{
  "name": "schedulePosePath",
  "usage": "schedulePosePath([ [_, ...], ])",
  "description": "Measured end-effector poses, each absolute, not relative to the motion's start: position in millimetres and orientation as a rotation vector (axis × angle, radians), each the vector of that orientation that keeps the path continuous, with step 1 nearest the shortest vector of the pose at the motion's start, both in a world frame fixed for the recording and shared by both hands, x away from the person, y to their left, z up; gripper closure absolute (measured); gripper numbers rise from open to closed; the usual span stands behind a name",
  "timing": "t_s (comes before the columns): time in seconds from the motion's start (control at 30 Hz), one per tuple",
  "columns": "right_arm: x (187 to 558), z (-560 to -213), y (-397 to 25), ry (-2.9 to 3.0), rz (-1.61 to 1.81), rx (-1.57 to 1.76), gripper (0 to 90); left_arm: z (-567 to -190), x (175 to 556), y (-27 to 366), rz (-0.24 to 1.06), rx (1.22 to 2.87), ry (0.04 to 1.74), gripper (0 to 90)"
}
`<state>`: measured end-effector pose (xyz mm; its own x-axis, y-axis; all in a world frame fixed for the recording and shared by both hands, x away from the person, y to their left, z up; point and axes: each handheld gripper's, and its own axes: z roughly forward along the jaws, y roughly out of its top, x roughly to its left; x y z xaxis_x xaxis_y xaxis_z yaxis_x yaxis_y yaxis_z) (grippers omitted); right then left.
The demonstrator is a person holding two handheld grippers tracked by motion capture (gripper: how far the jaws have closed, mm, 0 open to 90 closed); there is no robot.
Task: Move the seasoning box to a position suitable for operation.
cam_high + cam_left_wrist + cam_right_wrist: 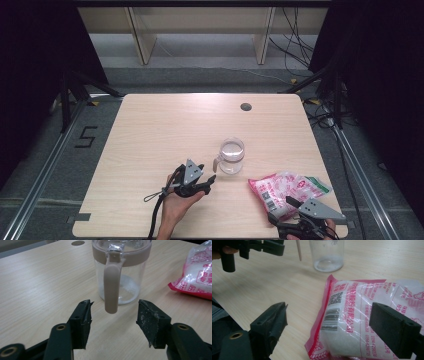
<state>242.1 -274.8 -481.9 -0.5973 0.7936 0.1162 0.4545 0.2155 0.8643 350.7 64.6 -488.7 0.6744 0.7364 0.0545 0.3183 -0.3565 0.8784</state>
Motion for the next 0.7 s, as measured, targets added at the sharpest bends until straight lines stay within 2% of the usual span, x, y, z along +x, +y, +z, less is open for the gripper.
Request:
schedulePosePath([
  [0.27,242.3,-482.2,-274.4,2.148,1.336,1.171,15.5,-491.3,369.5,51.3,0.569,1.975,0.820,54.9],
  [0.53,242.5,-482.3,-274.7,2.156,1.335,1.163,15.5,-491.9,383.2,39.7,0.573,1.985,0.775,69.2],
  [0.7,241.6,-481.9,-274.6,2.151,1.330,1.168,15.6,-490.1,388.5,40.3,0.650,2.010,0.780,71.0],
])
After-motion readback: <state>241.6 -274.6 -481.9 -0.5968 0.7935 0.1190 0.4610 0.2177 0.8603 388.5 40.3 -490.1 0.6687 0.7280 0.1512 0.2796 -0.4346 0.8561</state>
